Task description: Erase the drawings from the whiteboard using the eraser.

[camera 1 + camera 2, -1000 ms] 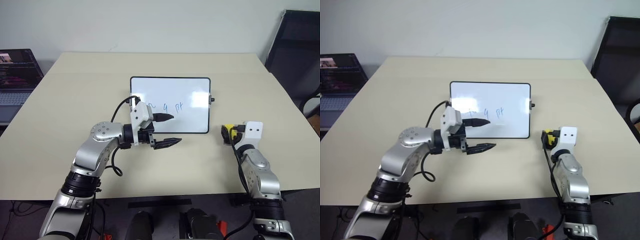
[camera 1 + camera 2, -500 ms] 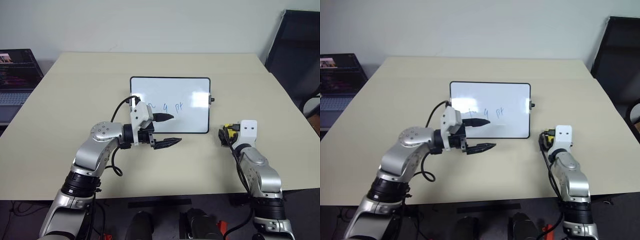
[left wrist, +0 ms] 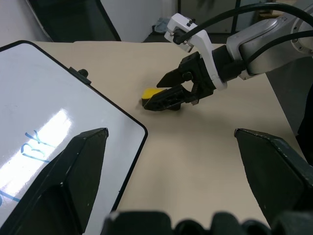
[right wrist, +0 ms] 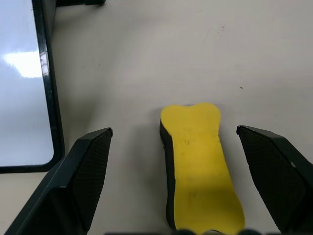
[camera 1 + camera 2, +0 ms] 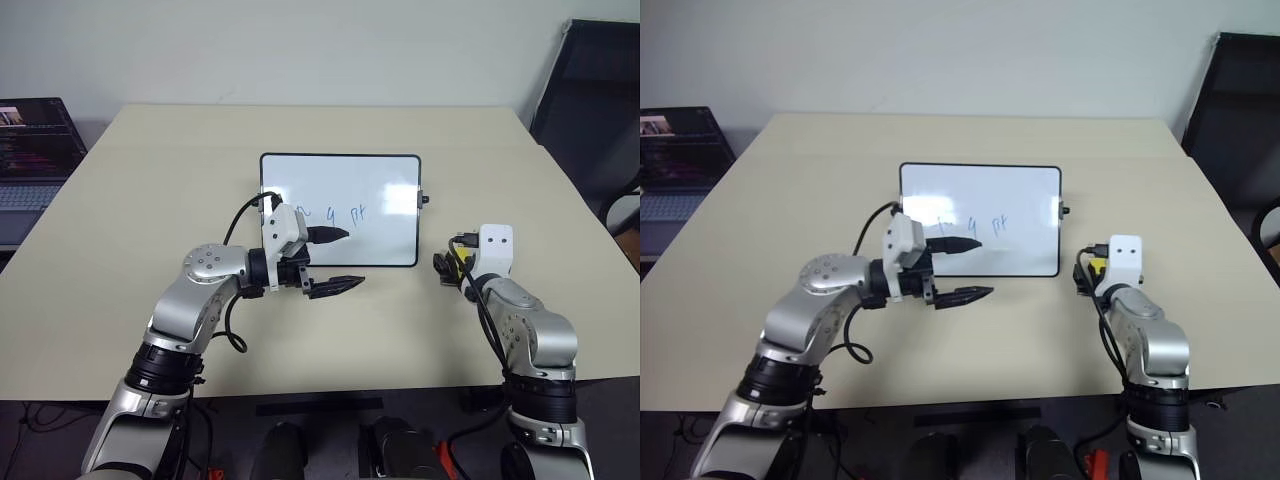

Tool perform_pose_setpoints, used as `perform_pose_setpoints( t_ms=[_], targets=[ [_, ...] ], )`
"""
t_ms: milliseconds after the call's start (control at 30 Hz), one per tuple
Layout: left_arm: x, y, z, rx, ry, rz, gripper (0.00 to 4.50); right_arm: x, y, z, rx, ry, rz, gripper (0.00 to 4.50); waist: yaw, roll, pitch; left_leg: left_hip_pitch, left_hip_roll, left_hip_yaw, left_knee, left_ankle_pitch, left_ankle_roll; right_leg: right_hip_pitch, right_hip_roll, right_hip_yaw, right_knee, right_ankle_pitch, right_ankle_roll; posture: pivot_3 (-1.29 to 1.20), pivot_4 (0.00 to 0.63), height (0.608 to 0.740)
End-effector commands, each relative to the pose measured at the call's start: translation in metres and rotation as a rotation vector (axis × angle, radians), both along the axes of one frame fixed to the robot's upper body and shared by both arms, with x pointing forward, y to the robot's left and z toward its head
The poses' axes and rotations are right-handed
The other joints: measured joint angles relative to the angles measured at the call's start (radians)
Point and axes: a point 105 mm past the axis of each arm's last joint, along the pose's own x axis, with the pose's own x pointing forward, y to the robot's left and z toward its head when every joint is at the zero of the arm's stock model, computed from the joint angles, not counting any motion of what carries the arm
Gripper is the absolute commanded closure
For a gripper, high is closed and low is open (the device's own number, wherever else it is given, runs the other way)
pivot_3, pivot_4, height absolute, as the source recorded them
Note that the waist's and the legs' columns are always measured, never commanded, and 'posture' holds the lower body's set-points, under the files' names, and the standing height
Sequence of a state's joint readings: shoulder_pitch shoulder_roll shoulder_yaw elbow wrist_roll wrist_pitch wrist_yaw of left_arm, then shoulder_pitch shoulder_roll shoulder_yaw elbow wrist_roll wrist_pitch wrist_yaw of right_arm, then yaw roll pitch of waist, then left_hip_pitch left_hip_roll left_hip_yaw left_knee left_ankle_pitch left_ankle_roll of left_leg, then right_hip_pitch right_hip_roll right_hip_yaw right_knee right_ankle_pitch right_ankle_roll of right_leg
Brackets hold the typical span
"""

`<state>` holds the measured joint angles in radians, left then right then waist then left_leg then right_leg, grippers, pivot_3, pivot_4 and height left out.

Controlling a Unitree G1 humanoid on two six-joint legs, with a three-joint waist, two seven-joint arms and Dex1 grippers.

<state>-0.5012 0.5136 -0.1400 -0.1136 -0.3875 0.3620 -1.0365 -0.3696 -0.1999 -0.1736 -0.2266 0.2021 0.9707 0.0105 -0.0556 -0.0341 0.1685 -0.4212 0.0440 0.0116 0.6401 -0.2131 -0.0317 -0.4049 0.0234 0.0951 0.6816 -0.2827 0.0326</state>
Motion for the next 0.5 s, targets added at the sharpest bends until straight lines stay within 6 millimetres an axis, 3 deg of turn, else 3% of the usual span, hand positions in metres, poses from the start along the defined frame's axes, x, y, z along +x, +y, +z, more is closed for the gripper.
perform_pose_setpoints(
  t_ms=[33,500],
  targets=[
    [-0.0047,-0.002,0.0083,-0.005,-0.044,-0.034,0.0,0.002,-0.0042,0.0116,-0.013,-0.03,0.008,0.38,0.0,0.0,0.0,0.0,0.0,0.0,0.0,0.0,0.0,0.0,0.0,0.0,0.0,0.0,0.0,0.0,0.15,0.74],
    [-0.005,-0.0016,0.0079,0.0,-0.048,-0.035,0.0,0.004,-0.0057,0.0101,-0.046,-0.034,0.051,0.38,-0.001,0.0,0.0,0.0,0.0,0.0,0.0,0.0,0.0,0.0,0.0,0.0,0.0,0.0,0.001,0.0,0.15,0.74]
  ],
)
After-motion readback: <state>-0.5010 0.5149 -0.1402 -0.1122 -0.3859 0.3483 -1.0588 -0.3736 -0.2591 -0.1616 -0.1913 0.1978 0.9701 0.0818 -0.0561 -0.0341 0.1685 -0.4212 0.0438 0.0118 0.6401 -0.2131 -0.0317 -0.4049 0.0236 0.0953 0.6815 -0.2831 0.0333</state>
